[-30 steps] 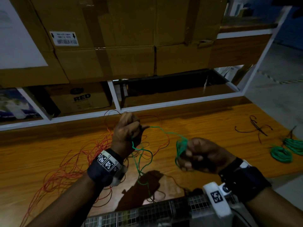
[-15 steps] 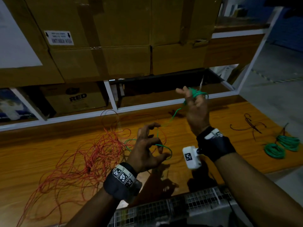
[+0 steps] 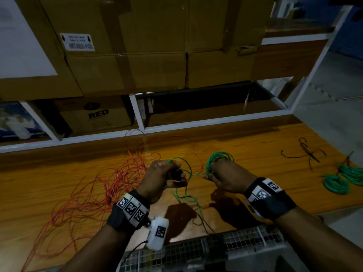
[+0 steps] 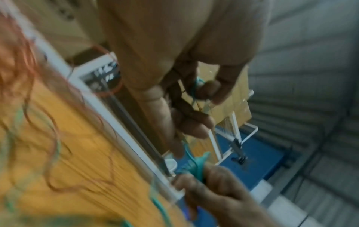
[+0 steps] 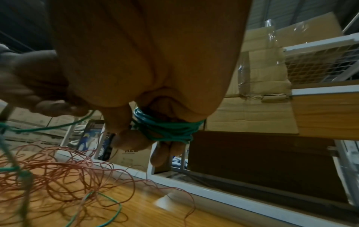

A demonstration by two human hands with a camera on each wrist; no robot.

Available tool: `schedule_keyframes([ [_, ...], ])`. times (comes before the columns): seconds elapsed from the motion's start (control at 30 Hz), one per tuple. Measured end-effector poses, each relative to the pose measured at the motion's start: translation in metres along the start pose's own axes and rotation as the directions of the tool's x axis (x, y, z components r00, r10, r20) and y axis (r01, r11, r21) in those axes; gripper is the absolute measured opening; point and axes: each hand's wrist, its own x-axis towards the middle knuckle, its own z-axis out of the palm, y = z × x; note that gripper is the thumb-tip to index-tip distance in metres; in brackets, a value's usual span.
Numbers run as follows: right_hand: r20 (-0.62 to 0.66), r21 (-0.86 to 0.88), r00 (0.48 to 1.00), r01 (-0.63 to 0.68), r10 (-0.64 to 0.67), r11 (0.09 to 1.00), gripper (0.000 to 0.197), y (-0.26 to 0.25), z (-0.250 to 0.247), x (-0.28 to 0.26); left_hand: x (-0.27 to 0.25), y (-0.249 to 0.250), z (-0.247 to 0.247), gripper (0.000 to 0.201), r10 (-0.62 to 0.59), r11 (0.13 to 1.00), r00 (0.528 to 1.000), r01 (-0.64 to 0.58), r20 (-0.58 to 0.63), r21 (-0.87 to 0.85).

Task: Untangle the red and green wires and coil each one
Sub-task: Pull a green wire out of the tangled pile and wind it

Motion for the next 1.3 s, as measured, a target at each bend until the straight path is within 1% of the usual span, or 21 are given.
schedule_keyframes([
  [0.03, -0.008, -0.018, 1.000, 0.004, -0.005, 1.000, 0.033, -0.002, 0.003, 0.000, 0.000, 0.002, 0.003, 0.029, -0.005, 0.998, 1.000, 0.004, -0.013, -0.057],
  [0.1, -0.033, 0.003, 0.999, 0.038, -0.038, 0.999, 0.034, -0.004, 0.008, -0.003, 0.002, 0.007, 0.010, 0.048, 0.015, 0.995, 0.998, -0.021, -0.053, -0.099],
  [0.17, -0.056, 0.031, 0.997, 0.060, -0.058, 0.998, 0.034, -0.004, 0.010, -0.007, 0.005, 0.012, 0.016, 0.064, 0.049, 0.998, 0.994, -0.052, -0.101, -0.030],
  [0.3, -0.160, 0.038, 0.987, 0.010, -0.004, 0.999, 0.030, 0.000, 0.003, -0.013, 0.010, 0.014, 0.019, 0.056, 0.091, 0.987, 0.988, -0.073, -0.124, 0.142],
  [0.4, -0.198, 0.071, 0.979, -0.035, 0.048, 0.997, 0.033, 0.006, -0.008, -0.017, 0.012, 0.008, 0.015, 0.032, 0.119, 0.978, 0.992, -0.112, -0.032, 0.174],
  [0.47, -0.184, 0.126, 0.978, -0.073, 0.096, 0.989, 0.039, 0.011, -0.011, -0.018, 0.012, 0.007, 0.013, 0.026, 0.144, 0.973, 0.988, -0.151, 0.056, 0.172],
  [0.53, -0.178, 0.227, 0.973, -0.105, 0.147, 0.968, 0.035, 0.017, -0.011, -0.018, 0.008, 0.010, 0.011, 0.021, 0.108, 0.978, 0.985, -0.129, 0.131, 0.163],
  [0.6, -0.142, 0.354, 0.977, -0.099, 0.158, 0.930, 0.035, 0.026, -0.012, -0.021, 0.005, 0.013, 0.007, 0.036, 0.013, 0.985, 0.973, -0.052, 0.232, 0.162],
  [0.67, -0.018, 0.473, 0.992, -0.098, 0.122, 0.875, 0.042, 0.028, -0.017, -0.027, 0.004, 0.014, 0.003, 0.053, -0.053, 0.981, 0.949, -0.009, 0.311, 0.196],
  [0.73, 0.145, 0.664, 0.989, -0.107, 0.012, 0.740, 0.039, 0.023, -0.019, -0.033, 0.006, 0.015, 0.001, 0.052, -0.031, 0.987, 0.950, -0.020, 0.312, 0.158],
  [0.8, 0.230, 0.860, 0.958, -0.117, -0.173, 0.497, 0.032, 0.013, -0.016, -0.038, 0.011, 0.016, 0.001, 0.051, 0.012, 0.995, 0.961, -0.039, 0.277, 0.093],
  [0.87, 0.207, 0.969, 0.918, -0.146, -0.338, 0.197, 0.034, -0.004, -0.014, -0.045, 0.015, 0.017, 0.005, 0.054, 0.052, 0.992, 0.962, -0.081, 0.269, 0.097],
  [0.93, 0.039, 0.995, 0.902, -0.077, -0.430, -0.069, 0.029, -0.020, -0.024, -0.050, 0.017, 0.016, 0.011, 0.060, 0.066, 0.983, 0.961, -0.108, 0.269, 0.146],
  [1.0, -0.191, 0.949, 0.918, 0.082, -0.346, -0.306, 0.023, -0.032, -0.046, -0.051, 0.016, 0.011, 0.018, 0.060, 0.062, 0.980, 0.960, -0.110, 0.273, 0.165],
  [1.07, -0.319, 0.805, 0.936, 0.185, -0.147, -0.564, 0.023, -0.038, -0.069, -0.047, 0.015, 0.004, 0.025, 0.045, 0.086, 0.983, 0.953, -0.129, 0.290, 0.132],
  [1.1, -0.340, 0.718, 0.940, 0.248, -0.018, -0.650, 0.027, -0.039, -0.078, -0.042, 0.013, 0.000, 0.028, 0.035, 0.098, 0.983, 0.951, -0.139, 0.294, 0.121],
  [1.13, -0.343, 0.655, 0.931, 0.334, 0.128, -0.678, 0.031, -0.038, -0.086, -0.036, 0.012, -0.005, 0.031, 0.030, 0.105, 0.983, 0.949, -0.145, 0.296, 0.117],
  [1.2, -0.327, 0.619, 0.865, 0.500, 0.381, -0.606, 0.030, -0.032, -0.092, -0.023, 0.008, -0.012, 0.034, 0.029, 0.101, 0.981, 0.953, -0.143, 0.287, 0.129],
  [1.23, -0.350, 0.668, 0.806, 0.572, 0.478, -0.476, 0.027, -0.030, -0.092, -0.017, 0.007, -0.014, 0.035, 0.029, 0.101, 0.981, 0.953, -0.144, 0.285, 0.134],
  [1.27, -0.421, 0.758, 0.725, 0.611, 0.545, -0.228, 0.026, -0.027, -0.088, -0.012, 0.006, -0.016, 0.036, 0.027, 0.102, 0.979, 0.952, -0.147, 0.287, 0.139],
  [1.3, -0.541, 0.813, 0.626, 0.561, 0.562, 0.158, 0.027, -0.022, -0.080, -0.007, 0.005, -0.016, 0.037, 0.025, 0.104, 0.978, 0.951, -0.151, 0.292, 0.144],
])
